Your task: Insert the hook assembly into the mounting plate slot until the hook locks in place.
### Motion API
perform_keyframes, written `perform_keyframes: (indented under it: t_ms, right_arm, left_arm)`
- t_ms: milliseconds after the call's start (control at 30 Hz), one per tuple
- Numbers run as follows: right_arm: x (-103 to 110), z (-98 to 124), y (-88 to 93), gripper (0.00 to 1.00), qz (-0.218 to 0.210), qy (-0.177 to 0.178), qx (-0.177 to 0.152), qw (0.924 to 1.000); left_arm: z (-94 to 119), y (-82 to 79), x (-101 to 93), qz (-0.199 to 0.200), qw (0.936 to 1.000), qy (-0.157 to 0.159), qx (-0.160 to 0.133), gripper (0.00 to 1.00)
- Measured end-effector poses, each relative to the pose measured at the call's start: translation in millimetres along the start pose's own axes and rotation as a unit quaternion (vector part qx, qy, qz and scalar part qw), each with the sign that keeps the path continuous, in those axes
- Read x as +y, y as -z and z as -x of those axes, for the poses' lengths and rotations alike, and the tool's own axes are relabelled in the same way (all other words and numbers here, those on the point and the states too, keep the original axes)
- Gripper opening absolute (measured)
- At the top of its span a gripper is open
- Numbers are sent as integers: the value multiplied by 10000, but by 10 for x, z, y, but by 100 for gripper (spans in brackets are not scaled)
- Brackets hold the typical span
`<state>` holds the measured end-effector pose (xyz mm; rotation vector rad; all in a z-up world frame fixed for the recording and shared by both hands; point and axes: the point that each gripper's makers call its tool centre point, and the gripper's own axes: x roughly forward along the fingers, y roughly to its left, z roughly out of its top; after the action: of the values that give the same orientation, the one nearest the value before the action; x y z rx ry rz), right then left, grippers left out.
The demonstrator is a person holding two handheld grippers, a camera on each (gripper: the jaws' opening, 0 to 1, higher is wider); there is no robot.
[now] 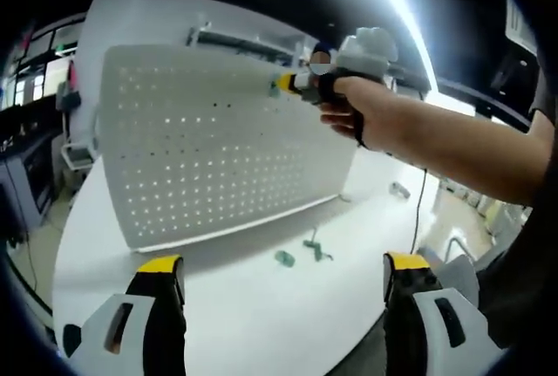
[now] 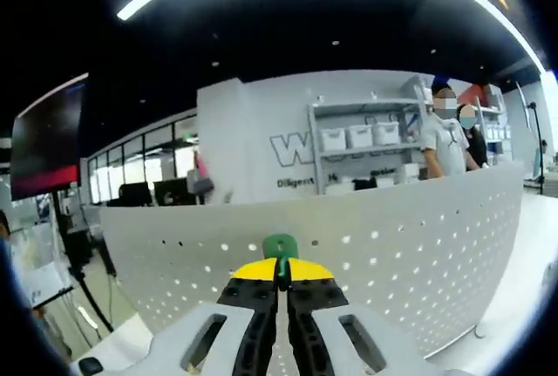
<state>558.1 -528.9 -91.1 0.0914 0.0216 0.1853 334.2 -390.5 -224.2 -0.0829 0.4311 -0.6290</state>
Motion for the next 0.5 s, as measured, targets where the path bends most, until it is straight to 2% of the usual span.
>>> perform_keyframes:
  t_ms: [500]
  right_arm:
    - [13, -100, 24, 0, 222, 118, -61, 9997]
  left_arm:
    - [8, 34, 105, 107, 9999, -68, 19, 94]
